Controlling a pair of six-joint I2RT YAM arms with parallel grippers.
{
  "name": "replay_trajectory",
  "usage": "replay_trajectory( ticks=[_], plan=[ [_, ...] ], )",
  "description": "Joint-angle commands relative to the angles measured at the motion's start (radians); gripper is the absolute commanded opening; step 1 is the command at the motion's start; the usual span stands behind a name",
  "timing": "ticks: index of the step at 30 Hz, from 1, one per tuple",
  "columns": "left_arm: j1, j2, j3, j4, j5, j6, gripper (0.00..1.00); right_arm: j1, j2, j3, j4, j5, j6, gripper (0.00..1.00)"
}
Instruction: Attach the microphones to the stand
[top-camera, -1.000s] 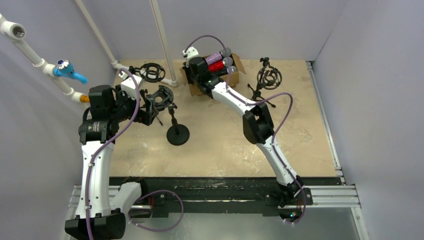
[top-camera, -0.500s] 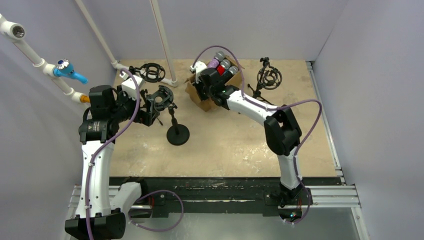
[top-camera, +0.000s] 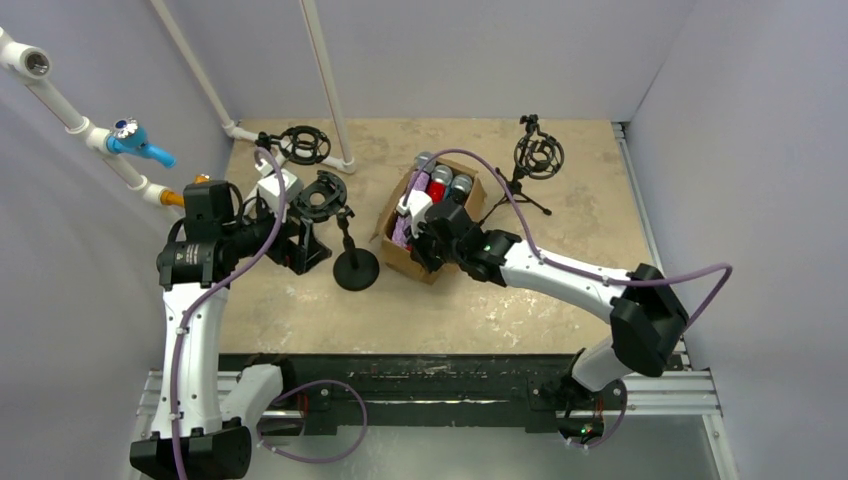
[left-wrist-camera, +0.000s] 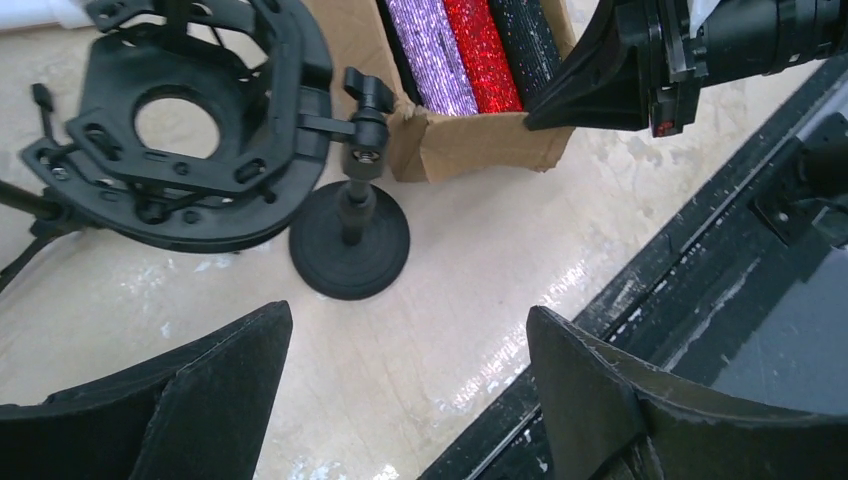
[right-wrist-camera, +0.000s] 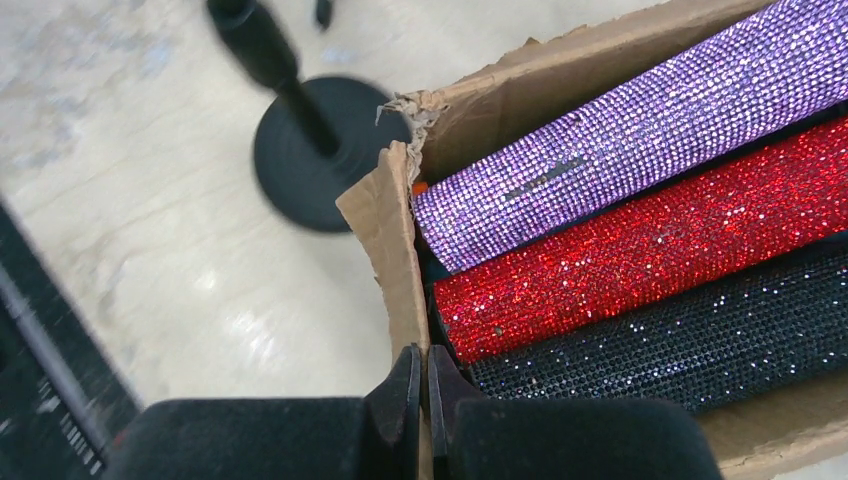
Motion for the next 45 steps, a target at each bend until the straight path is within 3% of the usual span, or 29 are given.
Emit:
replay_trajectory(
  ticks=[1, 4, 9, 13, 20, 26, 30, 37, 45],
  plan=[
    [0.002, -0.013, -0.024, -0.072, 0.112, 0.097, 0.87, 0.031, -0.107, -0.056, -0.165, -0.105, 0.060, 0.00],
    [-0.012, -0.006, -0.077, -0.058, 0.108, 0.124, 0.86, 0.031, -0.135, -0.044, -0.247, -0.155, 0.060, 0.03],
    [-0.053, 0.025, -0.188, 0.056, 0.035, 0.140, 0.86, 0.031, -0.134, 0.038, -0.335, -0.175, 0.074, 0.34],
    [-0.119, 0.057, -0.280, 0.218, -0.072, 0.136, 0.85, 0.029, -0.152, 0.098, -0.326, -0.053, 0.136, 0.46],
    [-0.169, 0.130, -0.408, 0.540, -0.208, 0.148, 0.85, -0.005, -0.187, 0.119, -0.288, 0.066, 0.209, 0.47],
    [-0.214, 0.202, -0.488, 0.686, -0.286, 0.258, 0.84, -0.068, -0.243, 0.058, -0.235, 0.076, 0.245, 0.36],
    [-0.230, 0.228, -0.475, 0.676, -0.308, 0.267, 0.81, -0.096, -0.257, 0.022, -0.234, 0.104, 0.272, 0.36],
    [-0.291, 0.290, -0.463, 0.680, -0.488, 0.300, 0.80, -0.133, -0.240, -0.012, -0.292, 0.188, 0.344, 0.46],
    [-0.290, 0.135, -0.437, 0.420, -0.418, 0.279, 0.87, -0.173, -0.190, -0.046, -0.233, 0.229, 0.377, 0.48]
  ],
)
